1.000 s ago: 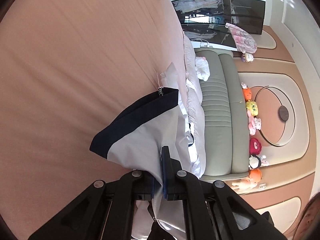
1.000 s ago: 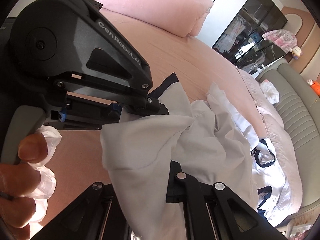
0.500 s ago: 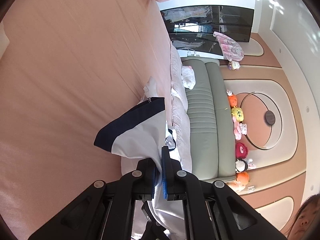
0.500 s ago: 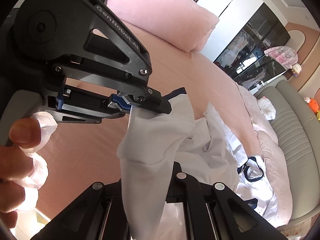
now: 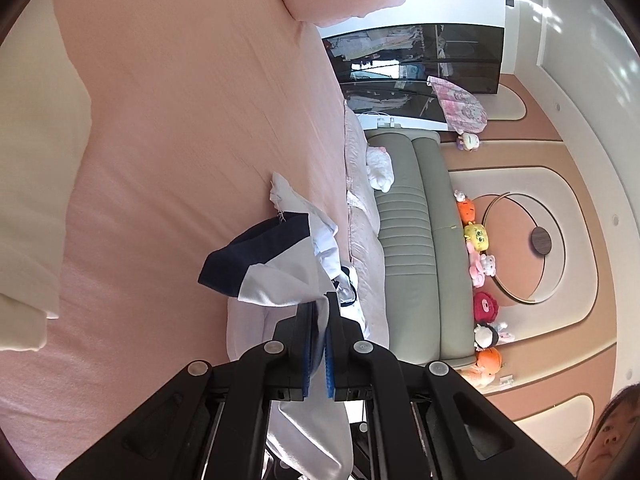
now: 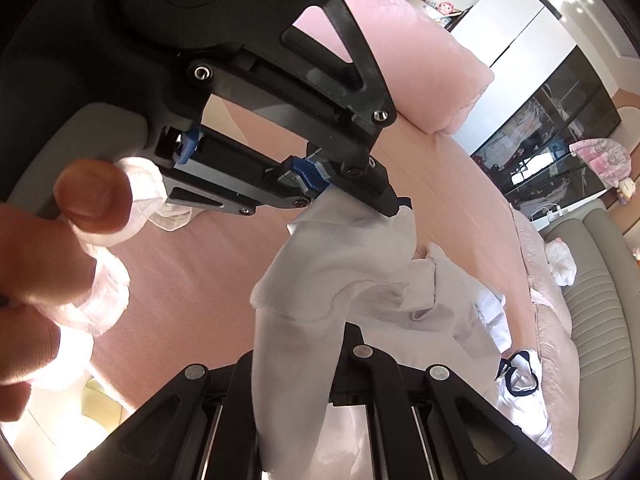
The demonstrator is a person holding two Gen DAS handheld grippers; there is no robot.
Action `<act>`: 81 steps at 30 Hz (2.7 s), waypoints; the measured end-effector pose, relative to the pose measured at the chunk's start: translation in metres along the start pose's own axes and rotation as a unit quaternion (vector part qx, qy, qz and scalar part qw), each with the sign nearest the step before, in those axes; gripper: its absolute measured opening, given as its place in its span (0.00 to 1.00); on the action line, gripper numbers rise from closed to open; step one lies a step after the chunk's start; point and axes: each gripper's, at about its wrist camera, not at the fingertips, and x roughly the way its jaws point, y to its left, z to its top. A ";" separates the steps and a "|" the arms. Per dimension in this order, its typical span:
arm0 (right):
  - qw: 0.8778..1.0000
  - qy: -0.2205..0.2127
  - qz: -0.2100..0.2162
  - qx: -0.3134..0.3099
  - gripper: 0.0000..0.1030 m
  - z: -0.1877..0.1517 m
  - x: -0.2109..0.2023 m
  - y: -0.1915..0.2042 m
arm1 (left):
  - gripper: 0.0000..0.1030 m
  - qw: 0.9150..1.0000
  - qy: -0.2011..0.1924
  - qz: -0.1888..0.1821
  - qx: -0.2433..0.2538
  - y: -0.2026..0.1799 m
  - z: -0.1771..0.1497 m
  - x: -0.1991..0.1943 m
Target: Fold clothes
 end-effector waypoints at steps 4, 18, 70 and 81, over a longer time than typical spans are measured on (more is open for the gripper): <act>1.000 0.012 0.007 -0.007 0.03 0.000 0.007 0.007 | 0.04 1.000 -0.015 -0.002 -0.008 0.006 0.003 -0.011; 0.992 0.093 0.087 0.021 0.06 -0.020 0.055 0.001 | 0.04 0.992 0.013 0.126 0.027 0.022 0.001 -0.004; 0.955 0.083 0.108 0.263 0.61 -0.068 -0.021 -0.162 | 0.82 0.946 -0.012 0.263 0.190 -0.087 -0.099 -0.009; 0.937 0.084 0.110 0.320 0.61 -0.112 -0.015 -0.206 | 0.82 0.917 0.015 0.318 0.242 -0.116 -0.128 0.044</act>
